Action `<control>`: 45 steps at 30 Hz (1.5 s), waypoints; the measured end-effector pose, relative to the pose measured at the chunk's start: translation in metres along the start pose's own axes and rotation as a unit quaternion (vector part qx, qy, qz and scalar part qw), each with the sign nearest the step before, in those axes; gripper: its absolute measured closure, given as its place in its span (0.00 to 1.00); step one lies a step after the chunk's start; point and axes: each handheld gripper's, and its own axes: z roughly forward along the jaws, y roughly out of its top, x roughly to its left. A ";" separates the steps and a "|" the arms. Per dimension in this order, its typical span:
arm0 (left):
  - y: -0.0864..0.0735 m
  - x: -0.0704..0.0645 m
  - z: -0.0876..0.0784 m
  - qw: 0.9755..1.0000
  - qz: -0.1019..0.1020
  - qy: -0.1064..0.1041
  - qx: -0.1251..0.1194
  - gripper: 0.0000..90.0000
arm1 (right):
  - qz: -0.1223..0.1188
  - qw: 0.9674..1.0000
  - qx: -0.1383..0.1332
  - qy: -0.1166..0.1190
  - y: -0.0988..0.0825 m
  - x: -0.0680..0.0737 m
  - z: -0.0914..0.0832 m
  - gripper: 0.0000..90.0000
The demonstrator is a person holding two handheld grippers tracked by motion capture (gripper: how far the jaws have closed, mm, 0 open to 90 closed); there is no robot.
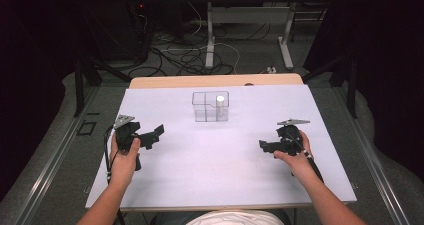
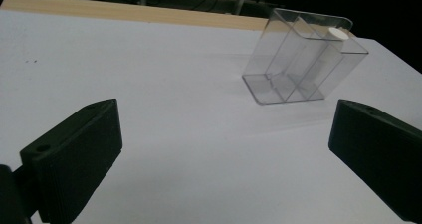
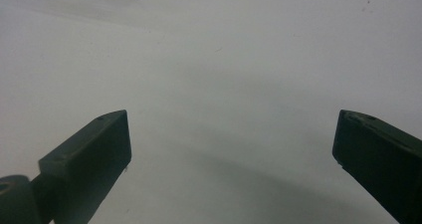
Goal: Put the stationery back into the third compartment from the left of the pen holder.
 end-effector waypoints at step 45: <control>-0.023 0.027 0.014 0.998 0.018 0.042 0.040 0.00 | -0.012 1.000 0.002 -0.015 -0.004 -0.002 0.010 0.02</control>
